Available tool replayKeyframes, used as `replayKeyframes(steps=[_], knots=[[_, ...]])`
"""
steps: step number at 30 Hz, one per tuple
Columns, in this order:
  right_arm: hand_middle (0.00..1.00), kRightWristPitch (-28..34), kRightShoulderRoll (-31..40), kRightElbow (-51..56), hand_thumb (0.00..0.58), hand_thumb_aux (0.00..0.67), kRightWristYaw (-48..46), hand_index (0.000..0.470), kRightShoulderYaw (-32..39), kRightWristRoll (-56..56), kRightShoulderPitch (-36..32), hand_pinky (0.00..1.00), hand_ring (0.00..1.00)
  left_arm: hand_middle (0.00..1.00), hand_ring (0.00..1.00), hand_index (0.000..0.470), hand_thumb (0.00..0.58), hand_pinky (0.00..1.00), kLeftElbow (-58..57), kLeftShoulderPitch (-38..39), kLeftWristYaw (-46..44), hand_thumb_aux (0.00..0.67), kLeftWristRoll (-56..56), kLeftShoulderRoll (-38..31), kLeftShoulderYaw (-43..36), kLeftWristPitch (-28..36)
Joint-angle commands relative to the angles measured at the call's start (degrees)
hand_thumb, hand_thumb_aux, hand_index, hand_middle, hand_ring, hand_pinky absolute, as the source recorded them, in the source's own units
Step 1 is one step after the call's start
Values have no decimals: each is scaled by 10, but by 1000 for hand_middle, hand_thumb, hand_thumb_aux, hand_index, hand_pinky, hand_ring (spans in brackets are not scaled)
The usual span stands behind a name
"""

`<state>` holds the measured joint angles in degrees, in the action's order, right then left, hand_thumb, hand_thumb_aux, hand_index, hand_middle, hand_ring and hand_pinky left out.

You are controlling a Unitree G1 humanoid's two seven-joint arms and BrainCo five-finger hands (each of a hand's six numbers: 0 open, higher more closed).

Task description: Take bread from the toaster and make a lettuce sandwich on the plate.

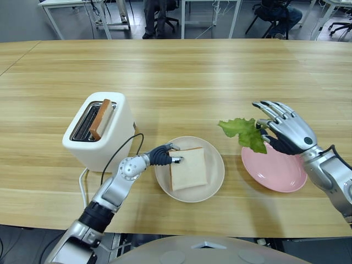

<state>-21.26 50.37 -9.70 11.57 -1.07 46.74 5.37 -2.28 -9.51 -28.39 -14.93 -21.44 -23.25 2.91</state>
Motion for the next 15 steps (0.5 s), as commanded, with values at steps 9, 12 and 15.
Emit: replayKeyframes(steps=[9,12,15], knots=[[0,-29,-88,-49,580,670,-77,460,84,2,-27,0,0,0,0,0,0,0,-108,-77,174,0,-169,12,-33,-157],[0,-33,-108,-46,580,670,-84,460,102,10,-34,0,0,0,0,0,0,0,-75,-66,217,0,-202,-6,-15,-163],[0,-35,-126,-33,580,670,-90,460,122,20,-42,0,0,0,0,0,0,0,-23,-41,241,0,-238,-41,10,-145]])
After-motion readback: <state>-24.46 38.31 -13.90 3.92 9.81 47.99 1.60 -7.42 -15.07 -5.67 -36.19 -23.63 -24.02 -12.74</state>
